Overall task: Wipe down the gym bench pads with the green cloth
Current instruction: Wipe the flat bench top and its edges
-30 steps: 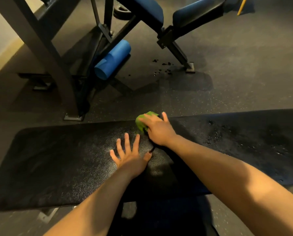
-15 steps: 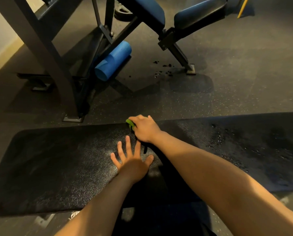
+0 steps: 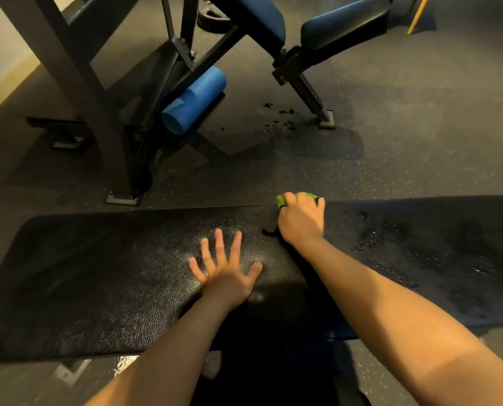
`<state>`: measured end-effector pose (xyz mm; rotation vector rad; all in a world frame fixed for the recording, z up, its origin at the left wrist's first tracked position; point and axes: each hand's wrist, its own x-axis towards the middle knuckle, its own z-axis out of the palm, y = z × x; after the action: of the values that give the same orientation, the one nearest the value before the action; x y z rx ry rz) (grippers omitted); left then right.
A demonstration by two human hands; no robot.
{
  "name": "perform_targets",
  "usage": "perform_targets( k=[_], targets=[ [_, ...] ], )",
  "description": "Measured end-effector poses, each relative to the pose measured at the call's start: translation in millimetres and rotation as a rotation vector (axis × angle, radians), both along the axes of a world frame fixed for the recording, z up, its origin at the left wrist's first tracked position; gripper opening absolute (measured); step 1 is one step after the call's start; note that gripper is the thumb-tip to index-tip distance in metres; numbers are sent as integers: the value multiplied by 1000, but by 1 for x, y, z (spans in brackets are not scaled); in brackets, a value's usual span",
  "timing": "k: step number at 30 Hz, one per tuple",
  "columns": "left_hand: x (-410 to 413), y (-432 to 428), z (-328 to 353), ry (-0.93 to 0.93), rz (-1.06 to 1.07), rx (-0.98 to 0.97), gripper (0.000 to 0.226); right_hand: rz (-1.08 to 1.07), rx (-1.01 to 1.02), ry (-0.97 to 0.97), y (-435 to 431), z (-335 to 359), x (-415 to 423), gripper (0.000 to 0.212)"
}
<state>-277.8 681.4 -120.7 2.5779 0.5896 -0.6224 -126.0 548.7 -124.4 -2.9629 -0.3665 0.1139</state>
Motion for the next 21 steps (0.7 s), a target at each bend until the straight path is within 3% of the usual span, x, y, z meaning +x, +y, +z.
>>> perform_targets(
  k=[7,10,14,21],
  targets=[
    [3,-4,1,37,35,39,82,269,142,21,27,2,-34,54],
    [2,-3,2,20,33,10,81,193,124,82,-18,4,-17,64],
    [0,-2,6,22,11,-9,80,-26,165,158,-70,12,2,61],
    [-3,-5,12,48,-1,-1,76,92,163,112,-49,11,-89,65]
  ],
)
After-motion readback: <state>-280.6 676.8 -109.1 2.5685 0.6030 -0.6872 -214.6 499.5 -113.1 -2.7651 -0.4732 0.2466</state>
